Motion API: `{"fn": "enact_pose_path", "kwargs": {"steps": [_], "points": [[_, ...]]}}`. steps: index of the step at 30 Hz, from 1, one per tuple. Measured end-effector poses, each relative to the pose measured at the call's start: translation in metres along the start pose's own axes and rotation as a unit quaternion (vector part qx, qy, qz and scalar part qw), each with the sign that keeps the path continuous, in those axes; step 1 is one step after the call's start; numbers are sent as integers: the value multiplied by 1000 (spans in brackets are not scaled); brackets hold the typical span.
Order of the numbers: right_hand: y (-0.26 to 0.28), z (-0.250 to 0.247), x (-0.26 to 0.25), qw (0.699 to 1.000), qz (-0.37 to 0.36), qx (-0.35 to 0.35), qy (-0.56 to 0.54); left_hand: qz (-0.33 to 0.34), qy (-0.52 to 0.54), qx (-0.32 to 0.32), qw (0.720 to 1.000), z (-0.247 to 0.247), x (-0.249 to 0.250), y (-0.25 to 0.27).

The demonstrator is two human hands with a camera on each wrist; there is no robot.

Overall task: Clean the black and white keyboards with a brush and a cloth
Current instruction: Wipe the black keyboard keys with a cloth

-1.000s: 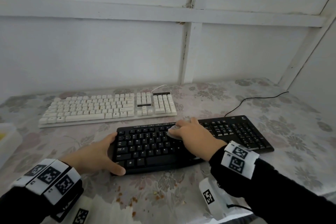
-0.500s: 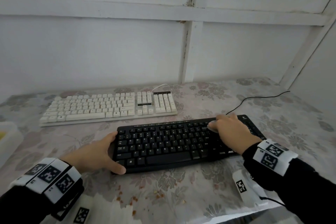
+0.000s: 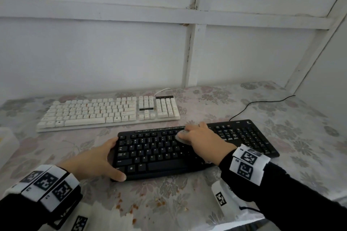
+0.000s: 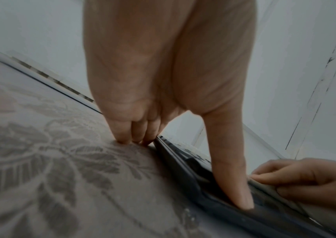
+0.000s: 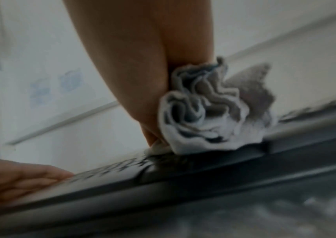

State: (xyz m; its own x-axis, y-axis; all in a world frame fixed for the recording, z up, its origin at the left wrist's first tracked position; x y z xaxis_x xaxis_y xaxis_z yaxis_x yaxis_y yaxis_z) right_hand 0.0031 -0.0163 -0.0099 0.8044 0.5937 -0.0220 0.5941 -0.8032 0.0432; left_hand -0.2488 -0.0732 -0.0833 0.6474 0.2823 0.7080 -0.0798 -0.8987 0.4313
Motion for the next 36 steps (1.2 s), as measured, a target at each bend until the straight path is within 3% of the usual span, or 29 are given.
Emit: {"fn": "enact_pose_path", "kwargs": {"steps": [20, 27, 31, 33, 36], "points": [[47, 3, 127, 978, 181, 1, 105, 4, 3, -6, 1000, 1, -1, -1], [57, -5, 174, 951, 243, -63, 181, -8, -19, -3, 1000, -1, -3, -1], [59, -12, 195, 942, 308, -38, 125, -6, -24, -1, 1000, -1, -2, -1], [56, -13, 192, 945, 309, -26, 101, -1, -17, -4, 1000, 0, -1, -1], [39, -8, 154, 977, 203, 23, 64, 8, -10, -5, 1000, 0, -2, -2]]}}
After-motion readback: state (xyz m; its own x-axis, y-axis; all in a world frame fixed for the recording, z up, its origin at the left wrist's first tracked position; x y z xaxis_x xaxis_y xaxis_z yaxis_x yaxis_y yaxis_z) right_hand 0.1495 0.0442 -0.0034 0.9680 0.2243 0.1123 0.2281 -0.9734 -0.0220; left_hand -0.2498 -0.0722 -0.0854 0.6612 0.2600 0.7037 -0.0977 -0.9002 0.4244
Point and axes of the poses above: each hand's wrist, its own y-axis away from the middle knuckle, its own z-axis out of the palm, x = y × z, the point moved 8 cm from there along -y, towards the middle knuckle, and after that the axes turned 1 degree about x, right-handed, at the moved point
